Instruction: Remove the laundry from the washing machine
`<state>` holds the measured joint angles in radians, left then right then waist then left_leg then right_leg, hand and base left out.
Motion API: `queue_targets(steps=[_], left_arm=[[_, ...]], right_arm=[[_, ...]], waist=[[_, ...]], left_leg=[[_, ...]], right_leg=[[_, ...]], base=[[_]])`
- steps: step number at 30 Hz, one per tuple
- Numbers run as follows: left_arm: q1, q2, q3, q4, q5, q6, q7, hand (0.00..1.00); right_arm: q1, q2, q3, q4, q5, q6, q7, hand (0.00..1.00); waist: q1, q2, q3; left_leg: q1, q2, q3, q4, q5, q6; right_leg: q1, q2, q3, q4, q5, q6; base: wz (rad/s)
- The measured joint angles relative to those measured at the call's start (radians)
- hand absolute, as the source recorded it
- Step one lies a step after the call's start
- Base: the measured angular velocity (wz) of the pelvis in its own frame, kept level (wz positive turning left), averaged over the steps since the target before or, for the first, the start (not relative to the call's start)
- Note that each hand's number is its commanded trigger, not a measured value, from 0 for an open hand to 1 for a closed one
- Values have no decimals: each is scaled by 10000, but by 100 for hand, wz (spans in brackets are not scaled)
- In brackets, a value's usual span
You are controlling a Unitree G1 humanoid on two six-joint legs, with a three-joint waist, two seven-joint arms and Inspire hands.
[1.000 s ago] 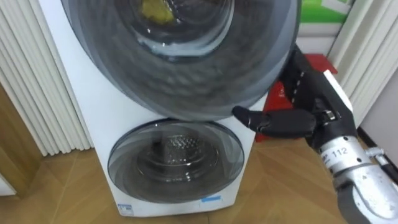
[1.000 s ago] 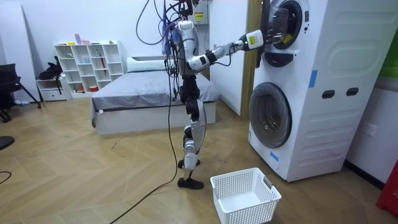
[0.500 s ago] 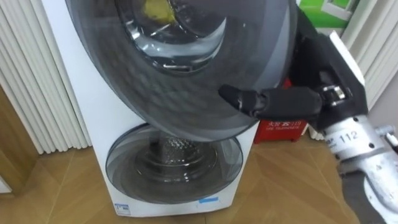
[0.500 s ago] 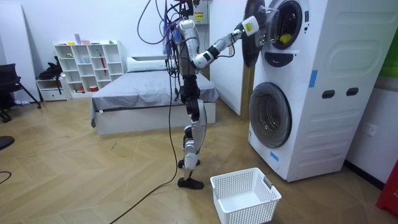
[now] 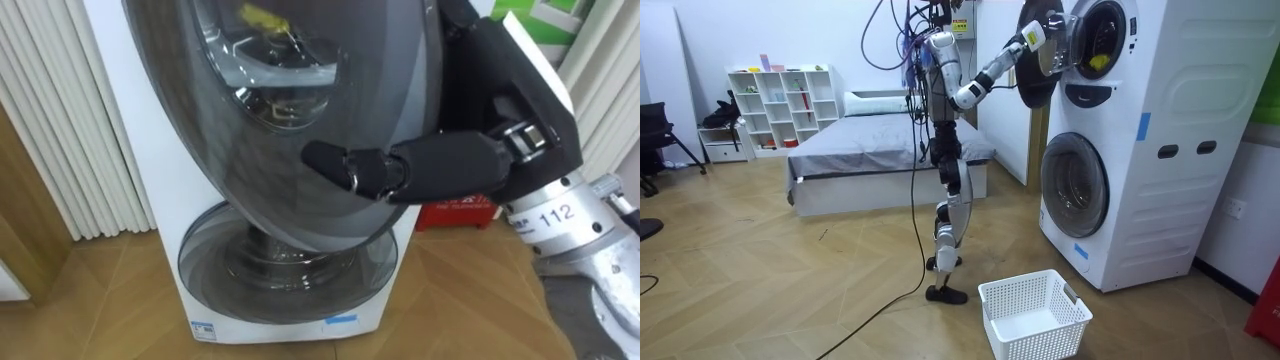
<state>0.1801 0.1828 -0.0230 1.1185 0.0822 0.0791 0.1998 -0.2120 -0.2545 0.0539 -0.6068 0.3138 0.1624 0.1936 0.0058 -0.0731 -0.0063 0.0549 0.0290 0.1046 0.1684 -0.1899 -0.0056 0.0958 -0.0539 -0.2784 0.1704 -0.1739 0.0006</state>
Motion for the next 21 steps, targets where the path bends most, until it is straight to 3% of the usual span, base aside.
queue_targets(steps=[12, 18, 21], left_arm=[[-516, 98, -160, 9, 303, -153, -181, 0], [-582, 224, -567, 7, 319, -130, -181, 0], [-574, 217, -592, 3, 328, -102, -147, 0]], right_arm=[[0, 197, 368, -22, 344, -209, 291, 0], [0, 363, 517, 21, 339, -226, 279, 0], [22, 585, 659, 237, 328, -416, 273, 0]], waist=[[139, 4, -13], [323, -190, -13], [404, -251, 15]], left_leg=[[3, 47, 74, -10, 28, -38], [-11, 113, 89, 39, 74, -108], [-12, 152, 35, 127, 96, -141]], right_leg=[[-49, 36, 21, 19, 9, -15], [-50, 82, 10, -12, 19, -141], [3, 119, -3, -33, 15, -166]], base=[[-2], [-2], [0]])
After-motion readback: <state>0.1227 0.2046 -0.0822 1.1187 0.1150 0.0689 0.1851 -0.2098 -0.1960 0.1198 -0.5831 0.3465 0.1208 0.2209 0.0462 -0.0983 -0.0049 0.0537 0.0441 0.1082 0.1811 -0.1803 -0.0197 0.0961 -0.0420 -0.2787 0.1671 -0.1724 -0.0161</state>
